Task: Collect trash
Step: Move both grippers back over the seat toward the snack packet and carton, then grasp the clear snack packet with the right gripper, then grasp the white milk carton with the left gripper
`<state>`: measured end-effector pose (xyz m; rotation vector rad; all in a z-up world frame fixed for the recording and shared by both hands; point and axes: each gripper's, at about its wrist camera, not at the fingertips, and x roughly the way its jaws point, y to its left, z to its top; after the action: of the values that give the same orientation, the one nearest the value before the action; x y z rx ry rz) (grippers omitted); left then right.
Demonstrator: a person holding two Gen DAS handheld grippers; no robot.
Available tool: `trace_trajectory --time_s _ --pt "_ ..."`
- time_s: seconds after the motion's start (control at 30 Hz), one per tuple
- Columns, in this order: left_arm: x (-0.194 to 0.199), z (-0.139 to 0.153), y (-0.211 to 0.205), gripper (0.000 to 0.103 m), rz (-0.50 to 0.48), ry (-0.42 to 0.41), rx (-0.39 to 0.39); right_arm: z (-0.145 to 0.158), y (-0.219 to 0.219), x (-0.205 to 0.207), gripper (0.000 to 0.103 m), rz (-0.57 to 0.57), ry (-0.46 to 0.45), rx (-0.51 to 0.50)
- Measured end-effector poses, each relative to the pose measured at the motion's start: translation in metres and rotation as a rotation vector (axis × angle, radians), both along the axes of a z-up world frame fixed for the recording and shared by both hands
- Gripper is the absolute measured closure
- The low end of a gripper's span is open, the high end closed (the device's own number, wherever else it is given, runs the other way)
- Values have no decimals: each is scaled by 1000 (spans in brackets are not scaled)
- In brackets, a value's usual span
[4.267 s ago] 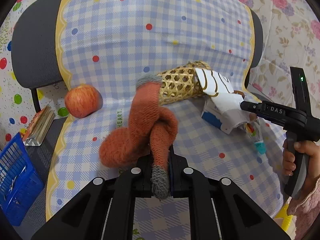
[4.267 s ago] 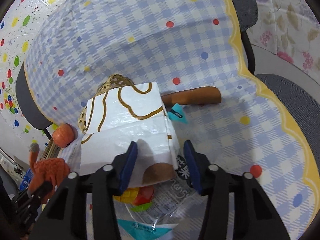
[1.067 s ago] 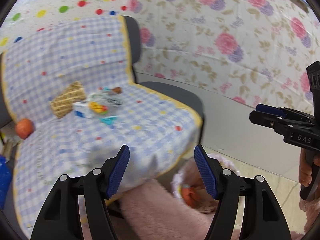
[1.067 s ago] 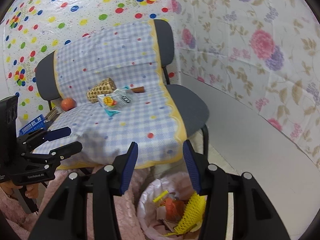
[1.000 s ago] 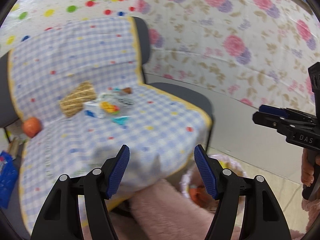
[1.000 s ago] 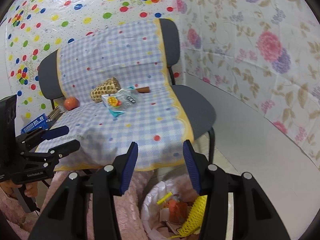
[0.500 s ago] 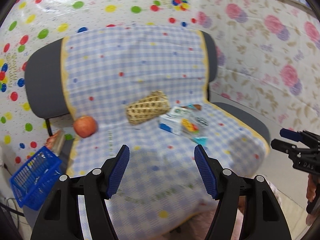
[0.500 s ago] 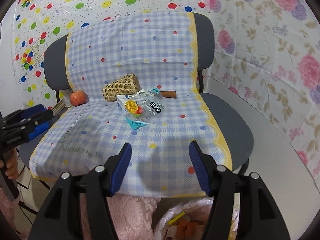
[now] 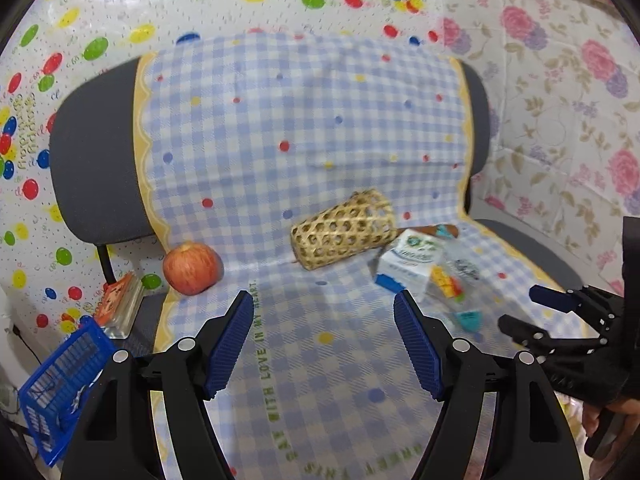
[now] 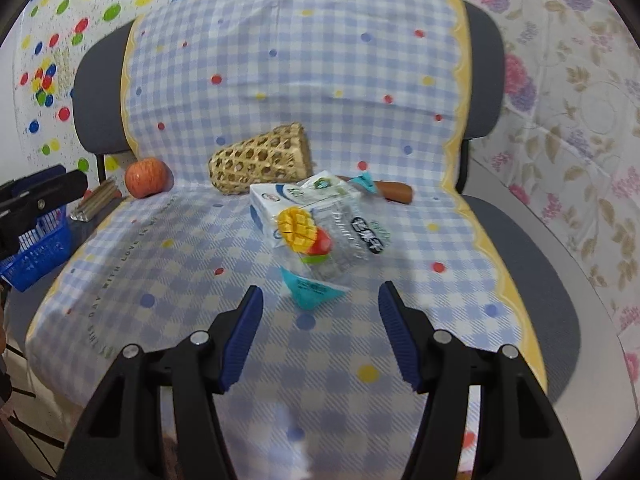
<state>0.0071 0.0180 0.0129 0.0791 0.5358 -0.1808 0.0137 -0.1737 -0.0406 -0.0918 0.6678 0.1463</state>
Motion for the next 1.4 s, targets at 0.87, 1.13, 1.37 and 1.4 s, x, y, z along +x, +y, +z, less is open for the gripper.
trace_trajectory --time_s 0.87,1.13,1.37,1.4 --pt "39 -16 -43 13 -65 15 84 29 -48 15 101 -105 -119 28" --pt "60 -32 -96 12 -211 54 164 53 -100 -15 101 -117 -193 261" --pt "107 -59 -108 12 -237 153 144 45 -101 -4 101 -105 -167 271" --pt "113 -61 -108 12 -235 166 138 44 -102 -2 101 -104 -165 273"
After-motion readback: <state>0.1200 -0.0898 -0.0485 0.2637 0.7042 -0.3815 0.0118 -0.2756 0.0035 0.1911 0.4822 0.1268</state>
